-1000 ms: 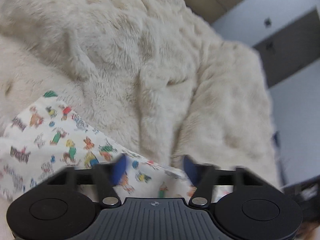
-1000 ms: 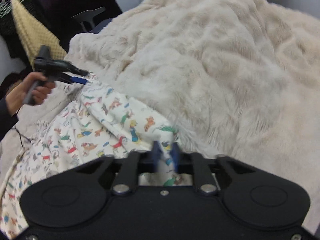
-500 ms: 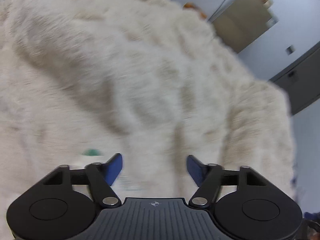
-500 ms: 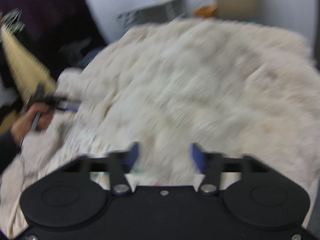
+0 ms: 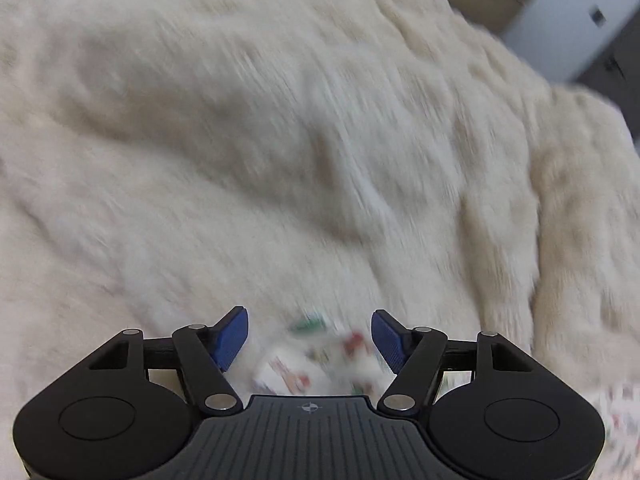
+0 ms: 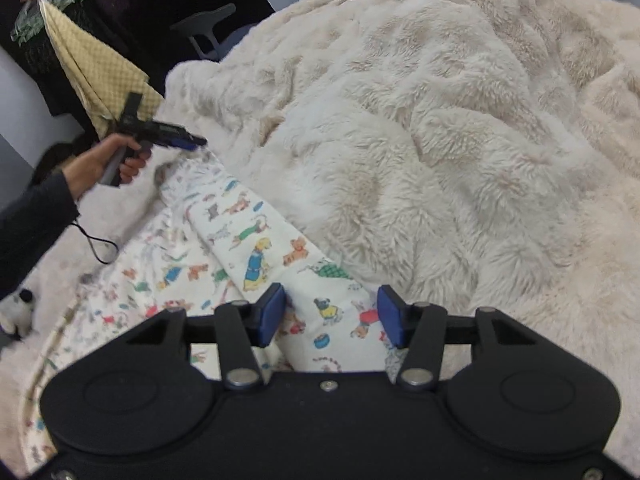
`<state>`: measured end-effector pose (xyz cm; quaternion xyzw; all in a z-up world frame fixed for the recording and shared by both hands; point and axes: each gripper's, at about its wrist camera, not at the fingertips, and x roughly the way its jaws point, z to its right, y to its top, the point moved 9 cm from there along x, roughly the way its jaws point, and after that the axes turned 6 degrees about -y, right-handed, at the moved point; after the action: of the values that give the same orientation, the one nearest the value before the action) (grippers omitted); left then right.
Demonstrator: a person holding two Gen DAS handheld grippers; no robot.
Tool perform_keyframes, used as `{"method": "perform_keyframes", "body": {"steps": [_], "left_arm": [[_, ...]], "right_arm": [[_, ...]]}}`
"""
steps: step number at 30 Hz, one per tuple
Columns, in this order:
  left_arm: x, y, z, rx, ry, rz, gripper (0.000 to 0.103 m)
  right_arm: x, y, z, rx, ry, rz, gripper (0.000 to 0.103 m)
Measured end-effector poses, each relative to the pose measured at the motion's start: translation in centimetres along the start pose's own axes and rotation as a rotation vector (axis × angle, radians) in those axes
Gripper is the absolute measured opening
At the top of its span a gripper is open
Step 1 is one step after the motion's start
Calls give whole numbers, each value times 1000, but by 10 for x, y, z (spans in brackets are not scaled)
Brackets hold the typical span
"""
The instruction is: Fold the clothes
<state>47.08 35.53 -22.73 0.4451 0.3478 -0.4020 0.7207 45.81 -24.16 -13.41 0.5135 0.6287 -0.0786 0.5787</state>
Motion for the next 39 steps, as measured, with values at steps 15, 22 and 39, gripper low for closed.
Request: {"method": "perform_keyframes", "body": {"steps": [15, 22, 39], "left_arm": [[-110, 157, 82, 99, 136, 543, 5], [-54, 161, 102, 116, 361, 398, 51], [-225, -110, 9, 326, 300, 205, 77]], "right_arm": [[-62, 80, 27, -14, -217, 278, 3], [-38, 69, 41, -16, -568, 147, 39], [-117, -145, -101, 163, -455, 361, 65]]}}
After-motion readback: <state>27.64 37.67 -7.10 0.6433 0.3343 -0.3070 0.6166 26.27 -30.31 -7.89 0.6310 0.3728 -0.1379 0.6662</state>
